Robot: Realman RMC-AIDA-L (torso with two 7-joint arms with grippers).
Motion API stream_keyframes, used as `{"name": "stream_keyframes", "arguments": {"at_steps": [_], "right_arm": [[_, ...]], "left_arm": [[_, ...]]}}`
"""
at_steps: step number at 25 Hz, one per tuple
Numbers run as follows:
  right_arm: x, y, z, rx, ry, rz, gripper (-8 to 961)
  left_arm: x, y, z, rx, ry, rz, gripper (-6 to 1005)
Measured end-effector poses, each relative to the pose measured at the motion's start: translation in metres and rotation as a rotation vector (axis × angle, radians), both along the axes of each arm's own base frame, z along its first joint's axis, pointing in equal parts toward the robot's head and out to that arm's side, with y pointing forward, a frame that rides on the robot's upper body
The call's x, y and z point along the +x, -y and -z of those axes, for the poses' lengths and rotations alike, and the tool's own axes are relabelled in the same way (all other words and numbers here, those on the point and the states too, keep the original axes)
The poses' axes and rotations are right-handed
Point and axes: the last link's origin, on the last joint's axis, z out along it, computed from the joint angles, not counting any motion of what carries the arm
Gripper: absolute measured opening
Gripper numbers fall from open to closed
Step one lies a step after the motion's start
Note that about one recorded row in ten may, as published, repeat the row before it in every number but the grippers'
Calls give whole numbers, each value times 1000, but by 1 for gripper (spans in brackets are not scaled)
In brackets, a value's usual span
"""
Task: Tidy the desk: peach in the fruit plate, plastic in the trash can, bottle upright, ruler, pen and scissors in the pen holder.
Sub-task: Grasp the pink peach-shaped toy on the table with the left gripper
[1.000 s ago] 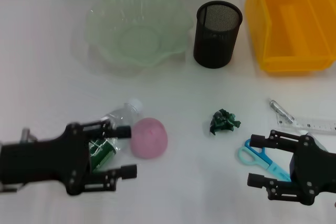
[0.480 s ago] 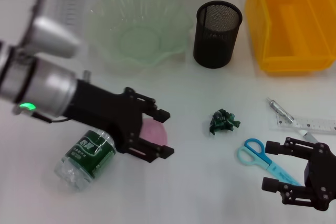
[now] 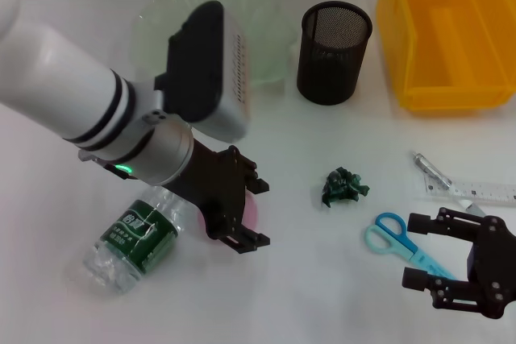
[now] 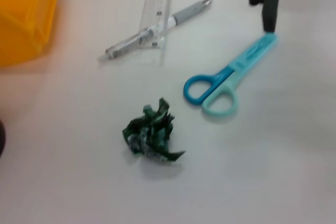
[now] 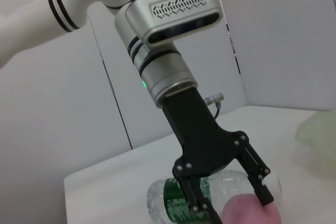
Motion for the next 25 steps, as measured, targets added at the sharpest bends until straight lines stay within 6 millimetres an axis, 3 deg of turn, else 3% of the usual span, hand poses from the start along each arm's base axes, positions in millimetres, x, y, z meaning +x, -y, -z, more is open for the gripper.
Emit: {"name": "stream_keyframes", "arguments": {"at_steps": [12,25], "right_arm": [[-1,-2,0,-1,0,-6,758],[-3,-5,0,-4,0,-14,758]], "left_arm": [[-4,0,7,33,-89,30,679],[-6,0,10,46,-88,31,230]]}}
